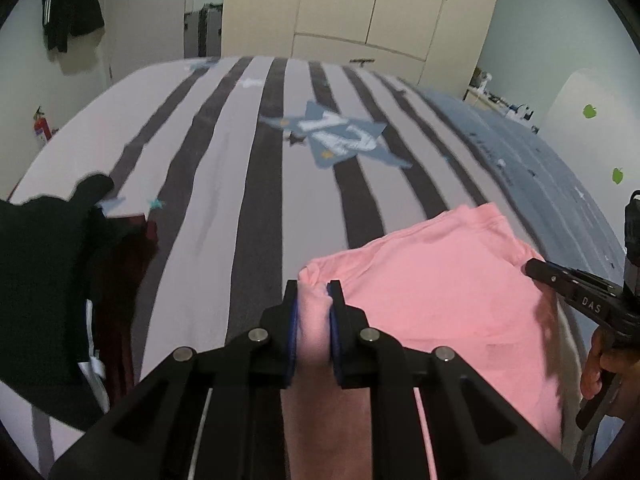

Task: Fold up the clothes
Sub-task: 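Grasp the shirt edge with the left gripper while the right gripper pinches the shirt, then lift the pink T-shirt with both grippers and fold it over onto itself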

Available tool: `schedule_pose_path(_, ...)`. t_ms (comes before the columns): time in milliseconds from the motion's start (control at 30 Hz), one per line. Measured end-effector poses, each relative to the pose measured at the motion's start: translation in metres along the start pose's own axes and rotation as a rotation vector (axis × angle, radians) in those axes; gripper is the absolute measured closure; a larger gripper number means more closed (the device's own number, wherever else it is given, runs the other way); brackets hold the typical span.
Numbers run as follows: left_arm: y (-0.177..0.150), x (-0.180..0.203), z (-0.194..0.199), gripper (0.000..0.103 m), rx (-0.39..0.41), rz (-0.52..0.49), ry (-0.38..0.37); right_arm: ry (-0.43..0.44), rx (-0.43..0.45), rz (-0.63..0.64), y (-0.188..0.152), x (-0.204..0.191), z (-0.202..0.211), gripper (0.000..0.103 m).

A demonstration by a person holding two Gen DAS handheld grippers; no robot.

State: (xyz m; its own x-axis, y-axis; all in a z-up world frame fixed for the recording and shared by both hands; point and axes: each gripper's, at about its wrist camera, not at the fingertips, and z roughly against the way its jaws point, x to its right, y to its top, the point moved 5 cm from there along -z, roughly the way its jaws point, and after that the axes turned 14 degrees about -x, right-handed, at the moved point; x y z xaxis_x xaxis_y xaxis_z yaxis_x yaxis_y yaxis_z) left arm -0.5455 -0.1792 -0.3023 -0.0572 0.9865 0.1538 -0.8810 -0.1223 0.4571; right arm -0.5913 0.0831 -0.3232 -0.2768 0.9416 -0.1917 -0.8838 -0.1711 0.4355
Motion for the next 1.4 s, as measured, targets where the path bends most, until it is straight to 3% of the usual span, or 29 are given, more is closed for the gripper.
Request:
schedule_pose_path(267,-0.026,0.009,0.074,0.092,0.087,0.008,-0.038,0.066,0.078,0.013,-0.024,-0.01,0.069,0.098)
schedule_pose_path(567,-0.124,0.026,0.163,0.092,0.116,0.04,-0.04,0.147,0.081,0.069,-0.116,-0.02,0.144,0.098)
schedule_pose_path(833,-0.26,0.029,0.196,0.092,-0.023,0.112,-0.043,0.208,-0.076,0.09,-0.245,-0.032,0.179,0.098)
schedule_pose_path(967,-0.315,0.029,0.189,0.092,-0.118,0.122,-0.046,0.206,-0.164,0.128,-0.3,-0.041,0.18,0.098)
schedule_pose_path(1100,-0.344,0.028,0.175,0.091,-0.201,0.096,-0.054,0.197,-0.25,0.13,-0.339,-0.043,0.165,0.098)
schedule_pose_path(1200,-0.353,0.027,0.178,0.091,-0.217,0.088,-0.068,0.207,-0.289,0.104,-0.354,-0.042,0.161,0.097)
schedule_pose_path(1400,-0.363,0.029,0.187,0.092,-0.214,0.043,-0.062,0.189,-0.254,0.112,-0.359,-0.051,0.176,0.097)
